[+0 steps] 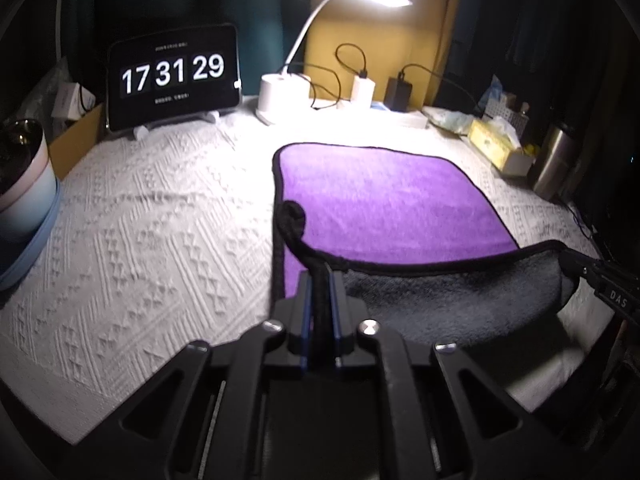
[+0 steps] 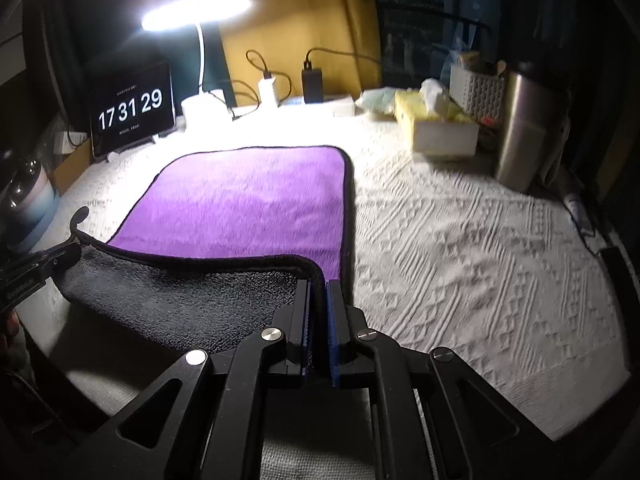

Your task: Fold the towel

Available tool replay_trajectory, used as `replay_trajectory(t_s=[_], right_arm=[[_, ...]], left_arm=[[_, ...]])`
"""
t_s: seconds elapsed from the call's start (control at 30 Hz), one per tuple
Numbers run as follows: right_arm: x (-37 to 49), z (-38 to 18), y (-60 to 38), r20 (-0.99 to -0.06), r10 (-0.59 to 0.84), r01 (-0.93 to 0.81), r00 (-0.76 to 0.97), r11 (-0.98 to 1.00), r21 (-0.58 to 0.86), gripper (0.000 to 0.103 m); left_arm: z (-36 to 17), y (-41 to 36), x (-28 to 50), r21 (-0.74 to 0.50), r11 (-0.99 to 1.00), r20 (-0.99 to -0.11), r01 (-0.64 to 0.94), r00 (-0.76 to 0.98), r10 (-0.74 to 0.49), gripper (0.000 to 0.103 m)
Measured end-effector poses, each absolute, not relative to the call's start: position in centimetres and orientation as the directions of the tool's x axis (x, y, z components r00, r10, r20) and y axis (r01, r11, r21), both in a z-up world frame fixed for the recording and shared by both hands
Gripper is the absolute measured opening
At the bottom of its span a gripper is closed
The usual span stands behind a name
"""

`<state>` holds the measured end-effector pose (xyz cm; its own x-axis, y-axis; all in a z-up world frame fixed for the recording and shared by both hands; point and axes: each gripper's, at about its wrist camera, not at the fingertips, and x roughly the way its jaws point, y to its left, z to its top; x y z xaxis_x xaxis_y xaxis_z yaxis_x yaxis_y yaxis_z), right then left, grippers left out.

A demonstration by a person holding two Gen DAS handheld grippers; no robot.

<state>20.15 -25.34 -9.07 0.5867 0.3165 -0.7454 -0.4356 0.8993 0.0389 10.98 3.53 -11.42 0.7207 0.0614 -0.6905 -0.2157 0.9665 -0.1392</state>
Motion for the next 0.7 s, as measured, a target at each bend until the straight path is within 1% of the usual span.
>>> replay_trajectory(t_s=[0.07,0.7], right_arm=[[20.3,-8.8,-25.2,-0.74,0.314,-0.435,0.595,0.9,0.032,0.007],[23.1,-6.8,-24.3,-0.707,0.291,-0.421,0.644,0.907,-0.011,0.006]], left_arm=[[-11.1,3.6,11.0,-0.142,0.966,-0.684,-0.216,0.727,0.062,0.008],[-9.1,4.5,13.3,-0.137,0.964,-0.619,-0.227,0.78,0.096,0.008]])
